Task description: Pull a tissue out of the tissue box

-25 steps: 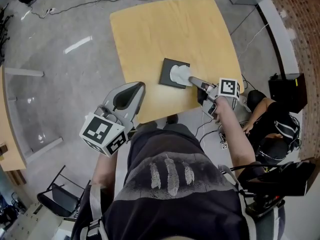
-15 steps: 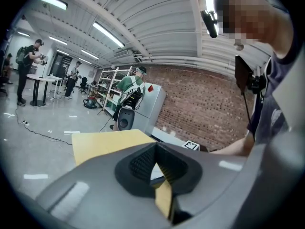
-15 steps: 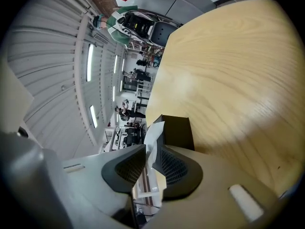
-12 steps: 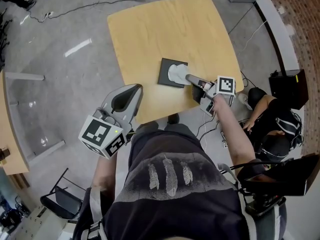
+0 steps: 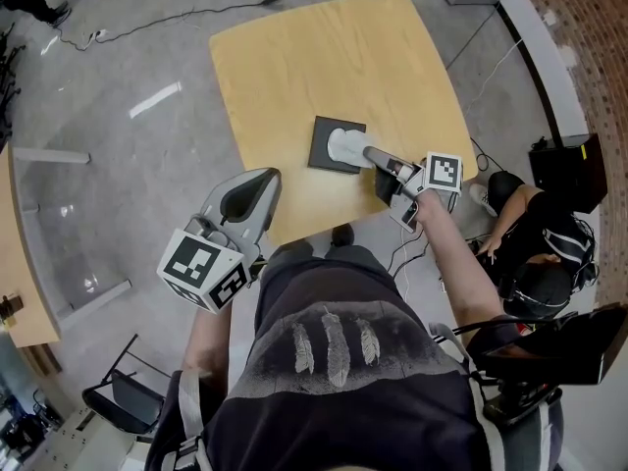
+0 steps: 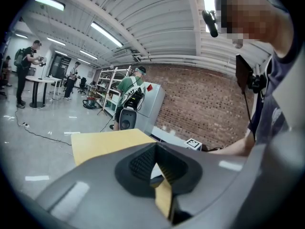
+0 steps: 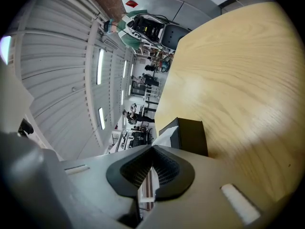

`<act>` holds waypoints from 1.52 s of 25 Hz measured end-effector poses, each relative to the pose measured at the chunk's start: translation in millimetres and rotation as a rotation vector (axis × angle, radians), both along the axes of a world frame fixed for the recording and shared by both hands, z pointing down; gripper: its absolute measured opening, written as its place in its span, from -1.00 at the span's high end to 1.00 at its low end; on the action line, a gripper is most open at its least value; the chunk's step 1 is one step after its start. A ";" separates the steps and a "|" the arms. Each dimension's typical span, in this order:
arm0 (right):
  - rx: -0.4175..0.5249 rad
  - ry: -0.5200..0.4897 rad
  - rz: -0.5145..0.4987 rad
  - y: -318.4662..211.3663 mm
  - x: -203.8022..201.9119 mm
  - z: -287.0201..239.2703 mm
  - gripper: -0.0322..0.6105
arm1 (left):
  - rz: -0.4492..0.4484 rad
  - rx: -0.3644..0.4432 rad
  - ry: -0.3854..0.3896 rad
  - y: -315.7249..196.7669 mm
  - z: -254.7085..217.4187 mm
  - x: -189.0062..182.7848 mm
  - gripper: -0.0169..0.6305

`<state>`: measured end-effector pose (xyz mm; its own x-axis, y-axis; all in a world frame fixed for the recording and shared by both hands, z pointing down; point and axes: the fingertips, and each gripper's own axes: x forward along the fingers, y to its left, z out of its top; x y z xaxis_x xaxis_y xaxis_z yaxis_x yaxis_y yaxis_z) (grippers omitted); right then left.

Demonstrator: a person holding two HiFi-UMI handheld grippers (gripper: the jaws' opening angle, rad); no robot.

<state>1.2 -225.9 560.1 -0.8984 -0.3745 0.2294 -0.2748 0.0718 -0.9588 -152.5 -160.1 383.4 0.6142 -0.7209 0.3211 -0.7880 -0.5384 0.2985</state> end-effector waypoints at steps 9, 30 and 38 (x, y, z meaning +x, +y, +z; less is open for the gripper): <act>0.019 -0.009 0.008 1.2 0.8 -10.5 0.90 | 0.001 0.009 -0.007 4.0 -3.3 -0.3 0.94; 0.047 -0.010 0.035 -2.6 0.2 -27.9 0.90 | 0.021 0.007 -0.009 0.3 -2.6 -1.7 0.94; 0.051 -0.060 0.038 1.7 0.0 -42.0 0.90 | 0.041 0.019 -0.018 1.0 -8.9 8.3 0.94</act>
